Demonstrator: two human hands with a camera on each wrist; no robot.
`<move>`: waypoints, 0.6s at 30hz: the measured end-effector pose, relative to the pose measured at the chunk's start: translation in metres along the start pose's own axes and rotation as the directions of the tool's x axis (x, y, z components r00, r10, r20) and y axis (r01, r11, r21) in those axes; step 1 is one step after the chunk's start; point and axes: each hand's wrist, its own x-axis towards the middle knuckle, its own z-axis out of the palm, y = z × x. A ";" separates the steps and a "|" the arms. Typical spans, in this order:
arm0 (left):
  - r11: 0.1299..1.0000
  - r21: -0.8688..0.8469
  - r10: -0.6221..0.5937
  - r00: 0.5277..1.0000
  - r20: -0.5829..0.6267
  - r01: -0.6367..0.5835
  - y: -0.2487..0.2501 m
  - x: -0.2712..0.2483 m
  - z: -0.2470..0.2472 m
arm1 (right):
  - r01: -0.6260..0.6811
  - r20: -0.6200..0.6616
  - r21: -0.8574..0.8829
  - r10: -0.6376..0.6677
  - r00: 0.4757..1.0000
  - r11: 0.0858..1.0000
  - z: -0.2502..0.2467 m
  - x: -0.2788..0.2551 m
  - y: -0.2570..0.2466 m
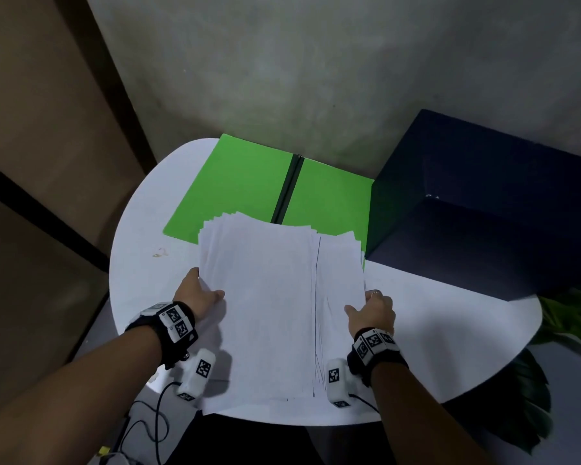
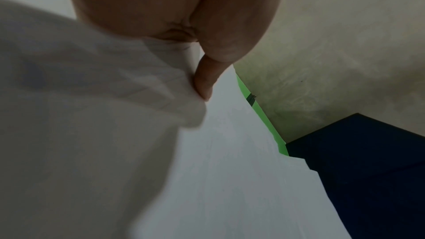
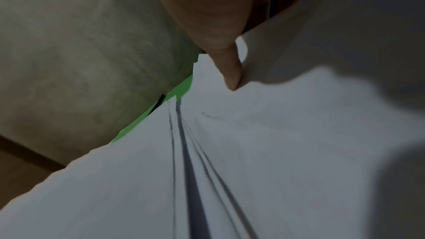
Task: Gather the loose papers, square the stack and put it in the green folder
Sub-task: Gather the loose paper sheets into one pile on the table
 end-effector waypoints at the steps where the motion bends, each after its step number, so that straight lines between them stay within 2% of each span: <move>1: 1.000 0.006 -0.003 1.000 0.002 0.003 0.000 0.000 0.000 | 0.010 0.009 0.017 -0.010 1.000 1.000 0.000 0.000 -0.002; 4: 1.000 0.015 0.012 1.000 -0.006 -0.012 0.001 0.000 0.001 | -0.004 0.087 0.114 -0.006 0.996 0.994 -0.006 -0.004 -0.012; 6: 1.000 0.013 0.010 1.000 -0.009 -0.009 0.000 0.001 0.000 | 0.044 0.077 0.142 -0.055 0.995 0.989 -0.020 -0.007 -0.017; 9: 1.000 0.013 -0.017 1.000 0.001 0.017 -0.001 0.004 -0.004 | 0.167 -0.065 0.094 -0.161 0.985 0.982 -0.062 -0.011 -0.035; 12: 1.000 0.000 -0.021 1.000 0.016 0.021 -0.006 0.008 -0.005 | 0.347 -0.266 0.101 -0.311 0.912 0.933 -0.119 -0.019 -0.061; 14: 1.000 -0.014 -0.006 1.000 0.023 0.006 -0.009 0.012 -0.005 | 0.429 -0.402 0.190 -0.328 0.855 0.883 -0.155 -0.025 -0.077; 15: 1.000 -0.014 0.000 1.000 0.026 0.000 -0.009 0.013 -0.004 | 0.447 -0.443 0.262 -0.305 0.843 0.855 -0.170 -0.029 -0.085; 18: 1.000 0.009 0.028 0.999 0.032 -0.029 -0.006 0.012 -0.004 | 0.445 -0.395 0.534 -0.253 0.883 0.719 -0.190 -0.034 -0.097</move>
